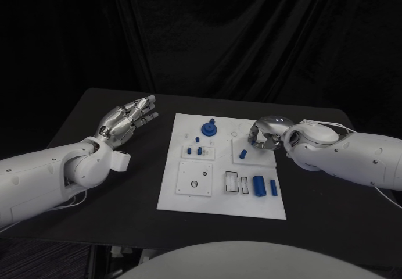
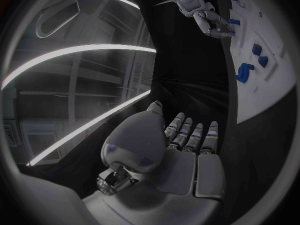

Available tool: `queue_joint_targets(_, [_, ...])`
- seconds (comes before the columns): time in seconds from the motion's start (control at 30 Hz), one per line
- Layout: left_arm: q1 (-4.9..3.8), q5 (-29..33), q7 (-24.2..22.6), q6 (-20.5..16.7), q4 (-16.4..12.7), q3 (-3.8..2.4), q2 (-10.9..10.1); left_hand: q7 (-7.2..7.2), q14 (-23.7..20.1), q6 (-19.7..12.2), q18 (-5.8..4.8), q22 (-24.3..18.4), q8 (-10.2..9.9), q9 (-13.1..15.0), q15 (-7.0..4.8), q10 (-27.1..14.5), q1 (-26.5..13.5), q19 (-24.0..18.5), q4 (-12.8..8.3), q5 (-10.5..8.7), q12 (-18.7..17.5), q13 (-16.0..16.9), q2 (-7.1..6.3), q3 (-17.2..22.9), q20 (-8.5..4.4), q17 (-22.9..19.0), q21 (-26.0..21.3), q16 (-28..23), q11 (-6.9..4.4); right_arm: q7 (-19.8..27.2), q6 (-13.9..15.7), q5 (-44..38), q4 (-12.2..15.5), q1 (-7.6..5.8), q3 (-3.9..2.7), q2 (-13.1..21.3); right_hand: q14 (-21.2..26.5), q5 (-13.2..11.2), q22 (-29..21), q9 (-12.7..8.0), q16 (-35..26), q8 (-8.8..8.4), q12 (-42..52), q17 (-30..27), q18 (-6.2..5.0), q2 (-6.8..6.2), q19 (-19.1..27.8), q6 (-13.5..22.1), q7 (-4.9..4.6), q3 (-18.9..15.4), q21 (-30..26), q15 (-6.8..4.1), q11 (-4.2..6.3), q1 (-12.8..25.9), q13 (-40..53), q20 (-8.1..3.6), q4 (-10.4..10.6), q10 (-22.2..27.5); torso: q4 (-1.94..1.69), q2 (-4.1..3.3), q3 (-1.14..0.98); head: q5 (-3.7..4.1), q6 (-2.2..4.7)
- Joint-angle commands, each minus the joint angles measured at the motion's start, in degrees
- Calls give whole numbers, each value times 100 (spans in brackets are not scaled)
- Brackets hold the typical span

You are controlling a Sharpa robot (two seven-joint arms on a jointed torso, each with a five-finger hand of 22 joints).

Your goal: Assemble the parts on the task board

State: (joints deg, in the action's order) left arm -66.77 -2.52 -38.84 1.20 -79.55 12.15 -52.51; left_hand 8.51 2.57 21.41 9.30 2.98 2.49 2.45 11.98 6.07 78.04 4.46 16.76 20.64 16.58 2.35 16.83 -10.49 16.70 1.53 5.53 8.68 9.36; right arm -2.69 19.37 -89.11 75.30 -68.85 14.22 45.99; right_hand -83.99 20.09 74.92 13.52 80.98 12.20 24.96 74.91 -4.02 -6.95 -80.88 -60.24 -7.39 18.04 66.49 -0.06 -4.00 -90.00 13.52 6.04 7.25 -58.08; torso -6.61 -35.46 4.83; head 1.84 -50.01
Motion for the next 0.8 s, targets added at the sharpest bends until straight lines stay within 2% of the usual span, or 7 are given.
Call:
queue_joint_targets(0.03, [2, 16, -598, 105, -1, -5, 0, 220, 5, 35, -60, 12, 21, 7, 53, -7, 69, 36, 4, 34, 21, 4, -14, 45, 21, 11, 46, 45, 1, 102, 418, -66, 14, 9, -8, 20, -164, 27, 857, 57, -13, 52, 56, 136, -93, 73, -25, -86, 14, -4, 66, -66, 46, 3, 34, -62, -50, -120, -6, 2, 4, -1, 1])
queue_joint_targets(0.4, [2, 16, -563, 126, 7, -5, 0, 223, 38, 73, -147, 42, 27, 12, 132, 2, 96, 98, 5, 65, 64, 8, -15, 58, 23, 19, 110, 128, 3, 146, 631, -67, 144, -20, -37, 108, -166, 28, 871, 125, -18, 86, 61, 127, -81, 72, -48, -139, 40, -17, 116, -94, 79, 20, 35, -89, -76, -208, -7, 3, 2, -7, 1])
queue_joint_targets(0.6, [2, 16, -542, 138, 4, -5, -3, 228, 47, 87, -168, 50, 29, 14, 149, 6, 101, 115, 5, 72, 74, 8, -16, 60, 23, 22, 127, 150, 9, 89, 651, -67, 343, -166, -49, 214, -163, 28, 874, 132, -27, 89, 59, 115, -79, 68, -51, -143, 42, -21, 125, -96, 81, 26, 33, -92, -76, -214, -3, 0, 5, -37, 1])
queue_joint_targets(0.8, [2, 16, -522, 139, -17, -5, -24, 238, 61, 113, -196, 60, 34, 17, 167, 19, 104, 136, 7, 75, 104, 12, -16, 59, 23, 25, 147, 184, 23, -59, 561, -67, 783, -357, -51, 415, -157, 24, 872, 140, -41, 89, 54, 94, -80, 61, -49, -143, 43, -28, 118, -98, 82, 39, 31, -95, -73, -220, 2, 3, 12, -73, 1])
